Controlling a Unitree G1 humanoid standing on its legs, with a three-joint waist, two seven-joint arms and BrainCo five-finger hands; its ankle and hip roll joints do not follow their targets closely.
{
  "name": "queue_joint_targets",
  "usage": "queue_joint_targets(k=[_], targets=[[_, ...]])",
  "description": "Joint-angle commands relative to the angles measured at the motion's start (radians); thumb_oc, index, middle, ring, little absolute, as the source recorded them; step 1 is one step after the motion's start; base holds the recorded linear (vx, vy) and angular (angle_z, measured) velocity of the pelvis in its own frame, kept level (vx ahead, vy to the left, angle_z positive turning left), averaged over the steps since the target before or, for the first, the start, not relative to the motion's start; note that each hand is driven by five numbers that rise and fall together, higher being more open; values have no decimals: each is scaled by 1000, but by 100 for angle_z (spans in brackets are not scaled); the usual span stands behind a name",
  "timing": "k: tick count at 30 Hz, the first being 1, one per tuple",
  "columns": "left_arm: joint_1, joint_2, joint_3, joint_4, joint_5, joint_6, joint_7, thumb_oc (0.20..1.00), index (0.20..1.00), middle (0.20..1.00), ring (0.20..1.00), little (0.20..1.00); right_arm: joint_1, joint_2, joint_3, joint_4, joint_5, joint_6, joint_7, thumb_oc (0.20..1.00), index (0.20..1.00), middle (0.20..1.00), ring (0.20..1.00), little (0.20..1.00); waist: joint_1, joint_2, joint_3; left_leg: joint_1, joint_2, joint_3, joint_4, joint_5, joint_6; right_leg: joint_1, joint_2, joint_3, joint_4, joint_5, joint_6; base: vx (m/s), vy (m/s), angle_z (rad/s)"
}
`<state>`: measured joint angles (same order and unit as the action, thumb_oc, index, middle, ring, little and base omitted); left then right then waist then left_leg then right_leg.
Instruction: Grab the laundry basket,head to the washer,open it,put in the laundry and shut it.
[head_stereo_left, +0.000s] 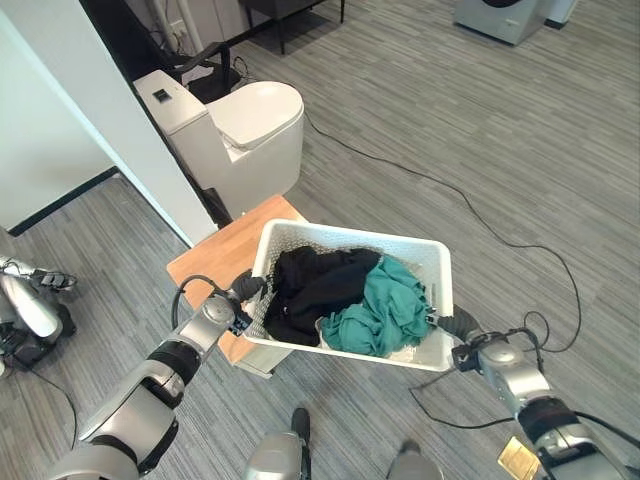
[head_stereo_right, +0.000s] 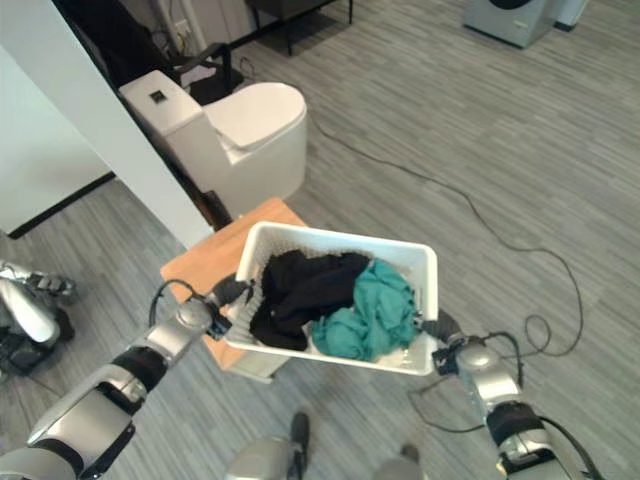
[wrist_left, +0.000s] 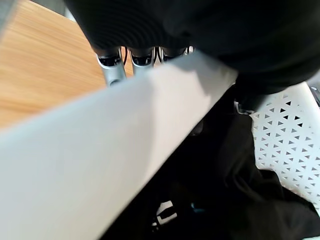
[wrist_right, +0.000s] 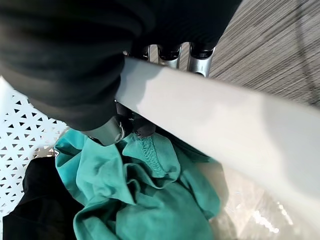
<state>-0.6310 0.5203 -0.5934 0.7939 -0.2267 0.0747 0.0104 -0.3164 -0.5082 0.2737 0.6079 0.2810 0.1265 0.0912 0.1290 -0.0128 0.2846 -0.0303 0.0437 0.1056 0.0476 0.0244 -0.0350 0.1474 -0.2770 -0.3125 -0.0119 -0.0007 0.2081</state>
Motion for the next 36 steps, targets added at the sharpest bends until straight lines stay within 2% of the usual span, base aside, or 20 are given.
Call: queue_joint_targets(k=[1,2,3,7,8,12,13,15,16,17,18,20,21,23,25,29,31,33,34,36], targets=[[-86,48,83,62,-16,-45,70,200,200,200,200,200,26,-108,-65,3,7,-48,-48,200,200,200,200,200,7,-17,-113,-45,47,-83,29,-40,-17,-115,70,40,87,-33,-67,-64,-302,14],[-86,48,82,62,-16,-45,70,200,200,200,200,200,27,-108,-65,2,7,-48,-48,200,200,200,200,200,5,-17,-113,-46,47,-86,28,-39,-18,-114,71,38,87,-33,-67,-108,-301,19],[-104,34,71,68,-6,-44,72,200,200,200,200,200,53,-121,-78,-14,12,-51,-50,200,200,200,200,200,-5,-22,-102,-55,75,-111,5,1,-41,-103,101,18,71,-48,-81,-106,-313,32],[-131,3,48,67,1,-44,71,200,200,200,200,200,96,-152,-114,-35,26,-67,-70,200,200,200,200,200,-18,-22,-90,-68,124,-139,-38,68,-71,-73,162,-18,25,-69,-112,-81,-329,57],[-137,-6,41,67,7,-40,74,200,200,200,200,200,110,-162,-122,-52,27,-72,-74,200,200,200,200,200,-28,-21,-85,-66,155,-147,-49,90,-82,-57,204,-19,9,-82,-133,-53,-310,47],[-143,-16,33,86,16,-34,73,200,200,200,200,200,106,-156,-105,-57,28,-80,-78,200,200,200,200,200,-33,-23,-77,-48,210,-137,-24,103,-93,-29,253,-20,5,-98,-164,7,-227,33],[-143,-16,33,87,16,-34,73,200,200,200,200,200,105,-156,-105,-57,28,-80,-78,200,200,200,200,200,-33,-22,-75,-47,212,-137,-23,102,-94,-27,254,-20,4,-98,-165,13,-171,-3],[-139,-24,35,103,16,-29,69,200,200,200,200,200,96,-151,-76,-76,29,-80,-72,200,200,200,200,200,-32,-26,-66,-53,245,-121,67,105,-80,-1,284,-5,-8,-96,-184,18,-238,-16],[-139,-25,35,104,16,-29,69,200,200,200,200,200,96,-151,-76,-76,29,-80,-72,200,200,200,200,200,-31,-26,-65,-55,246,-122,73,102,-80,0,285,-4,-8,-96,-185,4,-237,-49],[-133,-29,39,108,18,-31,73,200,200,200,200,200,102,-150,-65,-97,42,-79,-69,200,200,200,200,200,-35,-27,-52,-77,237,-80,164,89,-58,13,285,-1,-15,-95,-187,1,-88,-51],[-135,-27,40,107,28,-32,81,200,200,200,200,200,94,-147,-55,-95,42,-77,-70,200,200,200,200,200,-20,-27,-41,-109,179,-82,183,50,-44,15,277,10,-16,-95,-181,19,-79,-37],[-124,-9,47,71,36,-33,77,200,200,200,200,200,90,-144,-47,-96,39,-74,-61,200,200,200,200,200,6,-27,-43,-143,84,-141,144,44,-40,13,280,33,-13,-90,-174,75,1,-9],[-117,-2,49,49,36,-36,75,200,200,200,200,200,85,-140,-46,-91,42,-75,-60,200,200,200,200,200,18,-23,-46,-159,56,-167,107,61,-43,14,287,37,-15,-90,-171,128,-12,-26],[-110,0,37,22,32,-36,72,200,200,200,200,200,70,-129,-38,-61,49,-80,-64,200,200,200,200,200,31,-23,-46,-188,29,-180,31,112,-47,25,294,36,-16,-95,-170,153,-12,-37],[-107,2,32,16,30,-37,70,200,200,200,200,200,47,-114,-23,-24,50,-82,-73,200,200,200,200,200,43,-17,-44,-218,-10,-185,-32,131,-42,34,310,45,-4,-111,-172,198,4,-16],[-87,12,37,-6,41,-37,65,200,200,200,200,200,39,-89,-19,-21,62,-90,-75,200,200,200,200,200,52,-19,-37,-256,-41,-164,-59,151,-39,57,325,71,13,-142,-178,239,42,-9],[-59,22,56,-30,45,-38,62,200,200,200,200,200,48,-85,-23,-31,52,-87,-73,200,200,200,200,200,48,-24,-45,-247,-28,-120,-47,145,-28,74,327,83,10,-160,-172,297,88,-25],[-44,24,65,-46,48,-39,62,200,200,200,200,200,61,-78,-30,-42,45,-88,-72,200,200,200,200,200,45,-38,-63,-239,-20,-96,-35,164,-15,95,321,95,4,-177,-169,373,116,-21],[-32,27,67,-52,50,-42,62,200,200,200,200,200,64,-74,-31,-45,43,-89,-71,200,200,200,200,200,45,-47,-68,-242,-21,-84,-15,158,-12,102,312,98,10,-187,-166,423,151,-24],[-12,38,80,-81,42,-47,56,200,200,200,200,200,73,-64,-41,-59,40,-91,-68,200,200,200,200,200,48,-77,-83,-255,-26,-34,55,109,8,118,278,99,42,-205,-150,405,152,-25]])
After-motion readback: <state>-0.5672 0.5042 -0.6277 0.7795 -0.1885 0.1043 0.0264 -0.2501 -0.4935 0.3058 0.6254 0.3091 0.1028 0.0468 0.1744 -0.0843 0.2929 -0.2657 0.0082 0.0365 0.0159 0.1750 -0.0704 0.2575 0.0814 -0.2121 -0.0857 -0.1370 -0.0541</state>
